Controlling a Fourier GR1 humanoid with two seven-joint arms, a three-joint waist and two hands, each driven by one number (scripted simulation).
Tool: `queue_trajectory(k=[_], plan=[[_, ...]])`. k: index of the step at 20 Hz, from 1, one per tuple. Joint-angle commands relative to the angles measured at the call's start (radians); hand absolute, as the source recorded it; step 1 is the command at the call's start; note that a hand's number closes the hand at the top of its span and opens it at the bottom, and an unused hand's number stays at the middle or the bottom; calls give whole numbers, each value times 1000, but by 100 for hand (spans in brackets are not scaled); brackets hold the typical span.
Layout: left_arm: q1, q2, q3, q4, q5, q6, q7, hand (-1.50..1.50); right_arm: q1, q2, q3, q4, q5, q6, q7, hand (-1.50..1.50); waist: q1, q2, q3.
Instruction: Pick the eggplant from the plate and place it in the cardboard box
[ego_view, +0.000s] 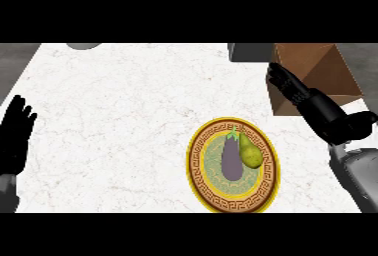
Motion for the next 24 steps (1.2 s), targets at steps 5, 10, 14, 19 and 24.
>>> queue_trajectory(k=[5, 10, 14, 19, 24], plan=[[29, 84, -144, -44, -174, -84, -83, 0, 236, -99, -153, -45, 110, -273, 65, -150, -131, -8, -1], [68, 68, -192, -28, -199, -108, -118, 0, 406, -154, -266, 42, 281, -542, 76, -150, -183, -5, -6], [44, 33, -259, -14, -257, -118, -146, 0, 589, -129, -133, -256, 423, -601, 4, -150, -108, -3, -6], [8, 4, -283, 26, -278, -128, -164, 0, 627, -289, -7, -453, 589, -512, 347, -150, -67, 7, -14], [-28, -16, -315, 11, -316, -117, -130, 0, 641, -352, 62, -699, 628, -387, 720, -150, -39, 7, -10]])
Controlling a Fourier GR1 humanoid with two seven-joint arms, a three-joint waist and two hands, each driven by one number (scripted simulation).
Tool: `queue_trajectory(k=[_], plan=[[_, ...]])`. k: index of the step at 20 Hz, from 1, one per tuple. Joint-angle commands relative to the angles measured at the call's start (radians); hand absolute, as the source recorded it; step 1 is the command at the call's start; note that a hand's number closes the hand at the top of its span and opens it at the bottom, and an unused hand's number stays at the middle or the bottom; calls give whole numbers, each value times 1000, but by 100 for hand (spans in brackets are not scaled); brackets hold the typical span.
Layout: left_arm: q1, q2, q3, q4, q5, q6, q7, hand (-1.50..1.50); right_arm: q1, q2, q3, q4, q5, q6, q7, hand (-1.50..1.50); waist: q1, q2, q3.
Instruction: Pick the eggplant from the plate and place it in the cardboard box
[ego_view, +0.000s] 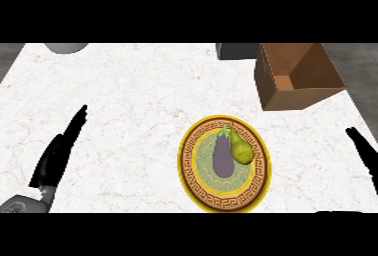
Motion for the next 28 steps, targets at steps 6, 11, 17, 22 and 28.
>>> queue_trajectory(k=[6, 11, 17, 22, 28], plan=[[-63, -50, -43, 47, -37, -33, -12, 0, -209, -51, 134, -309, 38, 250, 707, -150, 81, 14, 2], [-111, -57, -33, 84, -42, -59, -14, 0, -389, 33, 236, -239, 24, 348, 928, -150, 98, 16, 3], [-98, -72, -31, 101, -49, -60, -33, 0, -499, 117, 303, -113, 7, 405, 1018, -150, 100, 14, 3], [-93, -76, -25, 74, -48, -67, -33, 0, -591, 216, 305, 55, -30, 420, 1020, -150, 100, 9, 5], [-112, -93, -4, 138, -66, -58, -43, 0, -658, 372, 352, 196, 12, 383, 1020, -150, 79, 9, 7]])
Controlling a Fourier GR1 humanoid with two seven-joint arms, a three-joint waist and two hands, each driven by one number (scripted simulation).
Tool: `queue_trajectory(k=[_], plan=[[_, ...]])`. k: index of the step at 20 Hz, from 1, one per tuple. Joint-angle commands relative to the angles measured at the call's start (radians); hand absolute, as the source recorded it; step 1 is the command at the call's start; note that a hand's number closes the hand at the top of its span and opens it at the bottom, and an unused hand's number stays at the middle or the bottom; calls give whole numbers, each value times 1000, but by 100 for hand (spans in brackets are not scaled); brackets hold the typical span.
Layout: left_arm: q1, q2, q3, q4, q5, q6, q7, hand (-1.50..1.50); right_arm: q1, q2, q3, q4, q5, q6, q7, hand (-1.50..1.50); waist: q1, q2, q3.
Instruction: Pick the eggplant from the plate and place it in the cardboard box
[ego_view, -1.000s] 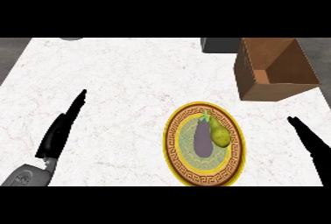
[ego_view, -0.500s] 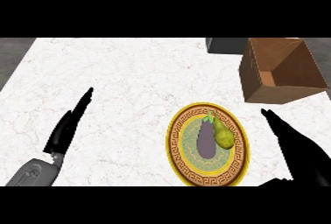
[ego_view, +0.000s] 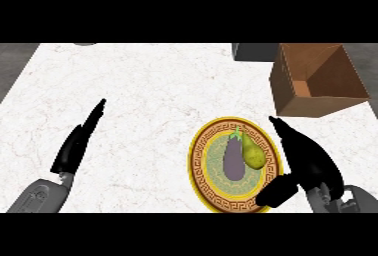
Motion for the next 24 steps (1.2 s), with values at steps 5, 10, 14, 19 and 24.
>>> queue_trajectory(k=[5, 10, 14, 19, 24], plan=[[-4, 2, 36, 3, 9, -30, 15, 0, -113, 137, 35, 159, 74, 53, 208, -150, -15, -3, 3], [-19, 14, 66, 22, 1, -61, 14, 0, -159, 241, 73, 241, 205, 42, 175, -150, -17, -3, 3], [49, -26, 27, -44, -47, -5, 14, 0, -163, 275, 26, 299, 151, 96, 165, -150, -11, -4, 3], [-8, -36, 54, -19, -42, -35, 47, 0, -103, 305, 47, 335, 185, 105, 124, -150, -26, -4, 4], [-11, -20, 95, -15, -39, -67, 41, 0, -120, 330, 1, 394, 230, 124, 92, -150, -25, -4, 4]])
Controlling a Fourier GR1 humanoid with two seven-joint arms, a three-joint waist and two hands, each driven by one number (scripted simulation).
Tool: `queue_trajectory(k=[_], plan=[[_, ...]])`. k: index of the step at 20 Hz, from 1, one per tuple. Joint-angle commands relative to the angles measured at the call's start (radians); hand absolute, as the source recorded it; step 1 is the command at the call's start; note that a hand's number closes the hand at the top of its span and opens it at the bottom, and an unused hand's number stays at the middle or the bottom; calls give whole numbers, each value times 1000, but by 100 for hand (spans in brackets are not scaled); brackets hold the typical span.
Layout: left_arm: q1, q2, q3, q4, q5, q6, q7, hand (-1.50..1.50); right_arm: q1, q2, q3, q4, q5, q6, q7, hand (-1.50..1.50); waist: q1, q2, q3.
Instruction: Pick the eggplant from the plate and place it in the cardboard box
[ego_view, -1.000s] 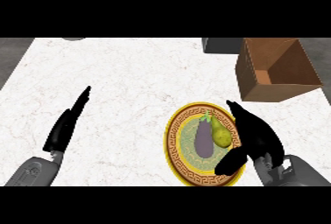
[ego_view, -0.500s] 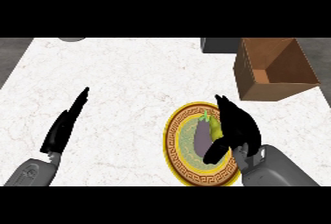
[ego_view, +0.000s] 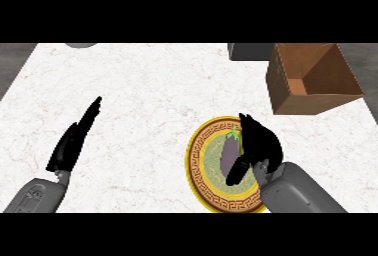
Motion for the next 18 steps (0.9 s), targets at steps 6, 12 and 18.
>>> queue_trajectory(k=[6, 12, 18], plan=[[27, -42, 20, 38, -36, -11, -45, 0, 69, 55, -17, 50, 72, 39, 92, -150, -6, -1, 0], [52, -61, 26, -37, -69, -19, 18, 0, 0, 131, -106, 187, 86, 68, 15, -150, 4, -1, 1], [-8, -37, 90, -21, -88, -72, 29, 0, 33, 221, -109, 321, 182, -18, -71, -150, 0, 1, 1]])
